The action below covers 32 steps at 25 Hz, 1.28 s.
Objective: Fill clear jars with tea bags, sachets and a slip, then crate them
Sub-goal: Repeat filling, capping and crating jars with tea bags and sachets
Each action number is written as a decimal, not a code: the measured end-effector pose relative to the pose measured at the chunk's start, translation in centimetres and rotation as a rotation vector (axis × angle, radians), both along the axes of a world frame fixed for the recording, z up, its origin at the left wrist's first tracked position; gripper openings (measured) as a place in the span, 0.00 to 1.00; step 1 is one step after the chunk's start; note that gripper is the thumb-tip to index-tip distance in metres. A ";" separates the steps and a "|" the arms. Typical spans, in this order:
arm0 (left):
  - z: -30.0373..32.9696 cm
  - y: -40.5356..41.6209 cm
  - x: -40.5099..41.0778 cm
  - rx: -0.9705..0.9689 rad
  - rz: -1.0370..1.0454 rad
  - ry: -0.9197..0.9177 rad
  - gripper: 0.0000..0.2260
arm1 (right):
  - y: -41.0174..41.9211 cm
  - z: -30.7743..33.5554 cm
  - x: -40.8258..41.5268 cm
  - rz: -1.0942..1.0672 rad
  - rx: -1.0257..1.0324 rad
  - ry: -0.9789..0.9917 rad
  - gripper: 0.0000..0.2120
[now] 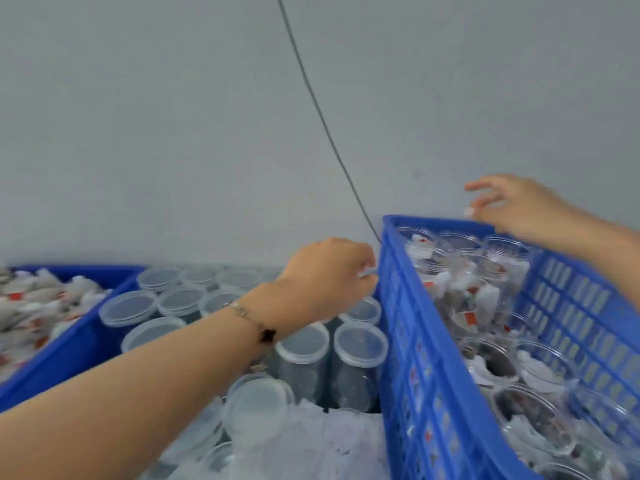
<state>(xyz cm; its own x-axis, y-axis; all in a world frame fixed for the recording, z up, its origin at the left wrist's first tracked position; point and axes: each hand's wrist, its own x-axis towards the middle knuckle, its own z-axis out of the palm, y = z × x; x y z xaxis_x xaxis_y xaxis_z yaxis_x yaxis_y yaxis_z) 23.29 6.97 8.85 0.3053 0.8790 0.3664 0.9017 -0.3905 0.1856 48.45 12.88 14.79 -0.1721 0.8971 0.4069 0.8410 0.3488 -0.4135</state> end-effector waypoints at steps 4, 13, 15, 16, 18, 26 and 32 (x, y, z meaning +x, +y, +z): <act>-1.3 -3.3 -9.3 -0.087 0.192 -0.044 0.10 | -4.4 3.6 -7.8 0.332 -0.014 0.043 0.06; -7.4 -8.1 -20.7 -0.257 0.410 -0.198 0.07 | -7.8 -5.8 -21.8 0.531 -0.367 -0.348 0.09; -8.8 -8.3 -22.2 -0.248 0.436 -0.226 0.09 | -7.4 -7.7 -22.7 0.486 -0.412 -0.476 0.10; -9.5 -8.3 -23.0 -0.246 0.459 -0.209 0.12 | -7.2 -8.5 -23.2 0.462 -0.441 -0.531 0.11; -11.2 -8.0 -24.6 -0.271 0.507 -0.197 0.20 | -7.1 -9.7 -24.3 0.433 -0.474 -0.600 0.12; -15.4 -4.6 -27.2 -0.397 0.589 -0.783 0.49 | -6.3 -13.5 -37.4 0.516 -0.332 -0.503 0.20; -15.4 -1.7 -27.0 -0.386 0.566 -0.846 0.57 | -5.4 -14.2 -40.5 0.467 -0.323 -0.409 0.15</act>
